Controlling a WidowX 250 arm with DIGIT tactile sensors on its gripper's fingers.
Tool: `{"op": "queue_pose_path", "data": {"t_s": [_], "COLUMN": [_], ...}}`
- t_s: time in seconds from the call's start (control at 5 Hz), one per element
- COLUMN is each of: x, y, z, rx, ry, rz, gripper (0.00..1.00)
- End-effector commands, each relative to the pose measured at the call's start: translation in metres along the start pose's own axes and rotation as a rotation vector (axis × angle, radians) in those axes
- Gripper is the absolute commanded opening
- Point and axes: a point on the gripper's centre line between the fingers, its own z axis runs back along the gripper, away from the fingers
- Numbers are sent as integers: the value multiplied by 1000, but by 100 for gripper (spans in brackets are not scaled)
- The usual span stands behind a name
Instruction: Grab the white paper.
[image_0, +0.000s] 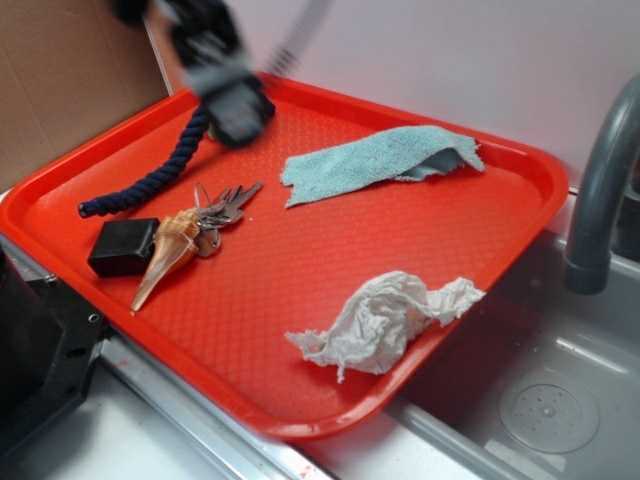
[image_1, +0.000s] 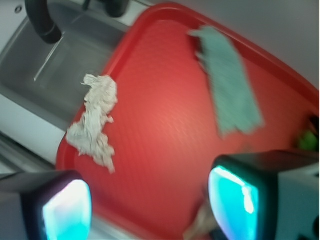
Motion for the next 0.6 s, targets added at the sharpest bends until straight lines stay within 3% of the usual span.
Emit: {"op": "queue_pose_path", "data": {"t_s": [0.0, 0.4], "x": [33, 63], "y": [-32, -50], "z": [-51, -91], "rx": [-57, -104], "ry": [3, -60], "rz": [-109, -160], "gripper": [100, 100]}}
